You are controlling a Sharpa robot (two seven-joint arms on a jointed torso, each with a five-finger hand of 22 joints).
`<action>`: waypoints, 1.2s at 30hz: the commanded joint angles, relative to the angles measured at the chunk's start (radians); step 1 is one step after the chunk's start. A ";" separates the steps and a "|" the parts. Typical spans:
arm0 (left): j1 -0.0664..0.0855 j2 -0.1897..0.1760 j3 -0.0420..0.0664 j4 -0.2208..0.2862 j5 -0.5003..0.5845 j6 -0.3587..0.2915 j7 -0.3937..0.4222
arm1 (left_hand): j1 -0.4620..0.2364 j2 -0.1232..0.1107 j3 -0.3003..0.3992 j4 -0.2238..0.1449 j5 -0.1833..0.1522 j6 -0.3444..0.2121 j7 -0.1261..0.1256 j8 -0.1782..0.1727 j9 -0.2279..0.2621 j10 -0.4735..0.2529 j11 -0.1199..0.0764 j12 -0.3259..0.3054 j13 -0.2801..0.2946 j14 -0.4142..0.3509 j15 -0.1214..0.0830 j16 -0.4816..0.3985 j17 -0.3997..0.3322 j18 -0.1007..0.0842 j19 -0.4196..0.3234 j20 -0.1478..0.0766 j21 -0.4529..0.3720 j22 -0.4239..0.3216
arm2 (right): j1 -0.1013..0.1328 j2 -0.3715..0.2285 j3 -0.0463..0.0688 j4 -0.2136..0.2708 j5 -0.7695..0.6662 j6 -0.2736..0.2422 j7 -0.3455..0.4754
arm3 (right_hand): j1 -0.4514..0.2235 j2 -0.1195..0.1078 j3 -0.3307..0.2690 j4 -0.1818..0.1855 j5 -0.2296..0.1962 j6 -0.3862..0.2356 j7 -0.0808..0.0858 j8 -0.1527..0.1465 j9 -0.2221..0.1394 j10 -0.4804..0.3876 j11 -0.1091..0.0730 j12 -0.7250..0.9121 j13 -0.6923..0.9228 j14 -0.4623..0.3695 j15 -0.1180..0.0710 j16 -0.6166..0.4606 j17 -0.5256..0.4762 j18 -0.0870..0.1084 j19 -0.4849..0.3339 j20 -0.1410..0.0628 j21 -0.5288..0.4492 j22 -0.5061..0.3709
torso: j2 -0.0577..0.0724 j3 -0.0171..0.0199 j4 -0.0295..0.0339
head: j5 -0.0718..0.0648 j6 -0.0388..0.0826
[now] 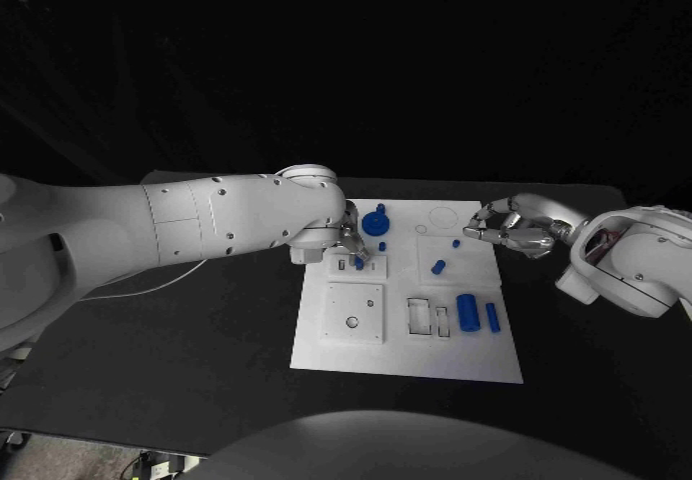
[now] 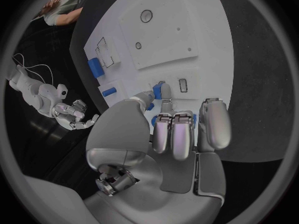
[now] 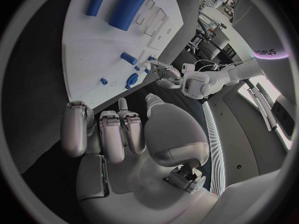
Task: Assemble the parts on the task board
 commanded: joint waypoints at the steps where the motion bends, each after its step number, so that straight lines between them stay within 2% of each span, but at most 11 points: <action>1: -0.005 0.003 -0.001 0.001 0.001 0.026 -0.151 | 0.003 0.011 0.007 -0.001 0.004 0.007 -0.012 -0.005 -0.001 0.088 -0.005 -0.005 0.244 0.101 -0.005 -0.004 0.253 0.015 -0.004 0.000 -0.003 -0.001 | -0.001 0.002 0.000 -0.001 -0.003 0.018 0.000 | 0.010 0.000 -0.004 0.001 0.004 -0.007 -0.002 -0.004 -0.001 0.108 0.007 0.000 0.263 0.106 0.009 0.003 0.263 0.008 -0.007 -0.001 -0.005 0.180 | -0.001 -0.0003 -0.0001 | 0.001 0.000; 36: -0.010 0.000 -0.001 0.002 0.013 0.036 -0.148 | 0.006 0.012 0.014 -0.005 0.004 0.005 -0.011 -0.010 -0.001 0.081 -0.003 -0.014 0.235 0.098 -0.003 -0.012 0.246 0.016 -0.007 0.002 -0.010 -0.006 | -0.006 0.004 0.000 -0.005 -0.002 0.021 -0.004 | 0.014 0.000 -0.005 0.000 0.006 -0.008 -0.002 -0.005 -0.002 0.108 0.007 0.000 0.263 0.106 0.008 0.003 0.263 0.009 -0.008 -0.001 -0.008 0.179 | 0.000 -0.0004 -0.0004 | 0.003 0.000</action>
